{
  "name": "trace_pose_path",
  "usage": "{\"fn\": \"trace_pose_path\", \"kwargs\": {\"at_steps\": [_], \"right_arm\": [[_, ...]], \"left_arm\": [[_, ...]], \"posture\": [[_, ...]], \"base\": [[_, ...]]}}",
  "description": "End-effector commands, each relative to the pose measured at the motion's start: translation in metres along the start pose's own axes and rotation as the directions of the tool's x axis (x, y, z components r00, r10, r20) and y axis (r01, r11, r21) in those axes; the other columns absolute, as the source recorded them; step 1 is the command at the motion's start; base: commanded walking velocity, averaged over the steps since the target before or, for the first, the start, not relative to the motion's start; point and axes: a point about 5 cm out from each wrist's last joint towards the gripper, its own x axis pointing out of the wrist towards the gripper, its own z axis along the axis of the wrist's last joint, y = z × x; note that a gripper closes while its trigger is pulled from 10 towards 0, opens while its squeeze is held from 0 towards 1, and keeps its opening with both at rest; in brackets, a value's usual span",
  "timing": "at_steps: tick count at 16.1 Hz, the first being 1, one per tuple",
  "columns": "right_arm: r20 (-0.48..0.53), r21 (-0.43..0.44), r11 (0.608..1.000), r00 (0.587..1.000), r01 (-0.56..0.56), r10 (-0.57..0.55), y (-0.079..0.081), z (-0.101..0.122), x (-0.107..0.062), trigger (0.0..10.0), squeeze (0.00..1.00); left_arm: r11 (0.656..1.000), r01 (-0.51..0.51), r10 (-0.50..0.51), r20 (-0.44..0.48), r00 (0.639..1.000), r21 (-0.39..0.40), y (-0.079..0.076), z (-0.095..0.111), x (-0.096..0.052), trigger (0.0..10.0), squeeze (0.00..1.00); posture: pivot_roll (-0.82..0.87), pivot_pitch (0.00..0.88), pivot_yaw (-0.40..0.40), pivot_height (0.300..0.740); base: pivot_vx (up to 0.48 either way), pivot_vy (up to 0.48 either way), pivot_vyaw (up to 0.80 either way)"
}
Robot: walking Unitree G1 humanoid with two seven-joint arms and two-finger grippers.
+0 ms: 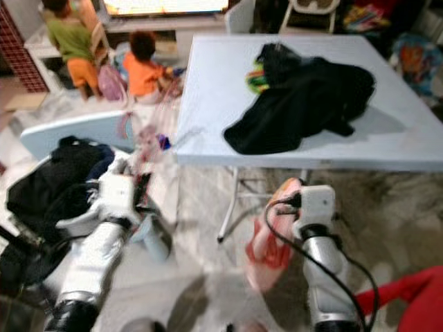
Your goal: Hang hanger
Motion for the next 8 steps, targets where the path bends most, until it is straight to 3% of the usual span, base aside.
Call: {"fn": "trace_pose_path", "kwargs": {"at_steps": [1,6,8], "right_arm": [[0.012,-0.019,1.0,1.0,0.013,-0.013,-0.007,0.004,0.001,10.0,0.0],[0.026,-0.034,0.999,0.999,0.02,-0.019,-0.01,0.01,0.004,10.0,0.0],[0.02,-0.03,0.999,0.999,0.03,-0.029,-0.011,0.007,0.003,10.0,0.0]], "left_arm": [[1.0,0.028,-0.028,0.015,0.999,-0.004,-0.007,0.005,0.002,10.0,0.0],[1.0,0.02,-0.02,0.038,0.999,0.009,0.0,0.014,0.008,10.0,0.0],[1.0,-0.004,0.004,0.047,0.999,0.004,0.004,0.015,0.004,10.0,0.0]], "posture": [[-0.05,0.0,0.018,0.74],[-0.04,0.0,0.01,0.74],[-0.04,0.0,0.019,0.74]], "base": [[0.0,-0.247,0.0],[0.0,-0.256,0.0],[0.0,0.0,0.0]]}}
